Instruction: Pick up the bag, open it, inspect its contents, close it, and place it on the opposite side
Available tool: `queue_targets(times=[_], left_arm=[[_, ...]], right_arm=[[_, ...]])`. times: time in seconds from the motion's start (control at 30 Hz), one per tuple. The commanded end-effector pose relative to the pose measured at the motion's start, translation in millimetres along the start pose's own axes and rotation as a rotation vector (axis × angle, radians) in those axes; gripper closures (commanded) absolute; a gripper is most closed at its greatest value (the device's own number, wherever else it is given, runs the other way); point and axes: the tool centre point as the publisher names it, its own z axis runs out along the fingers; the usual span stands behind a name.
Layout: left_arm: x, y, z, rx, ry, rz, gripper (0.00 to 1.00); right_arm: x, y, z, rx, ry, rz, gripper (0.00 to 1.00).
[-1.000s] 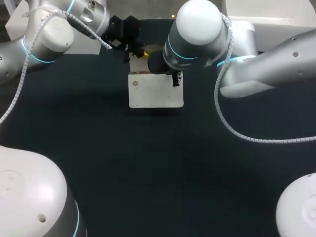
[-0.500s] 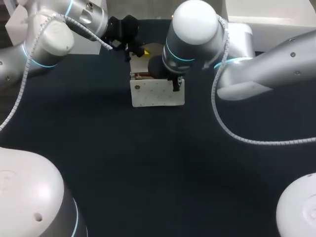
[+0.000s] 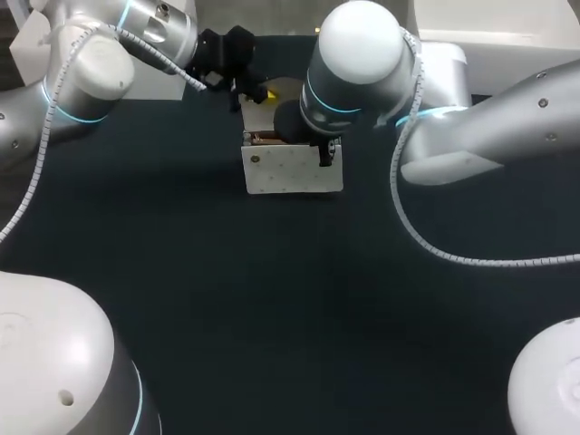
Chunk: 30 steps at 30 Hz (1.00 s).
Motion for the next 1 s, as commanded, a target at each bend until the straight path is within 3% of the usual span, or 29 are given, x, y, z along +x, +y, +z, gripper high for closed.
queue_targets(times=[0.03,0.23,0.6,0.63,0.73,0.77,0.8,1.0], left_arm=[[0.6,-0.8,-4.4,0.011,0.003,0.004,1.0],[-0.3,-1.3,-6.4,0.019,0.001,-0.001,1.0],[-2.5,0.5,-2.8,0.044,0.024,-0.018,1.0],[-2.5,-0.2,-2.7,0.046,0.027,-0.014,1.0],[-2.4,-1.3,-3.0,0.05,0.033,-0.01,1.0],[-2.4,-1.4,-3.0,0.052,0.037,-0.009,1.0],[-2.4,-1.6,-2.9,0.053,0.038,-0.009,1.0],[-1.7,-2.7,-1.3,0.054,0.052,-0.003,1.0]], right_arm=[[-6.3,4.6,8.8,0.006,0.002,-0.003,1.0],[-6.0,5.7,14.9,0.011,0.021,-0.005,1.0],[20.1,-4.1,21.8,0.037,0.099,0.036,1.0],[21.8,-5.0,22.4,0.039,0.104,0.039,0.93],[24.5,-6.3,23.6,0.042,0.112,0.046,0.5],[25.0,-6.4,23.8,0.042,0.113,0.048,0.04],[25.5,-6.5,24.1,0.042,0.114,0.05,0.0],[26.6,-5.5,26.8,0.042,0.117,0.055,0.0]])
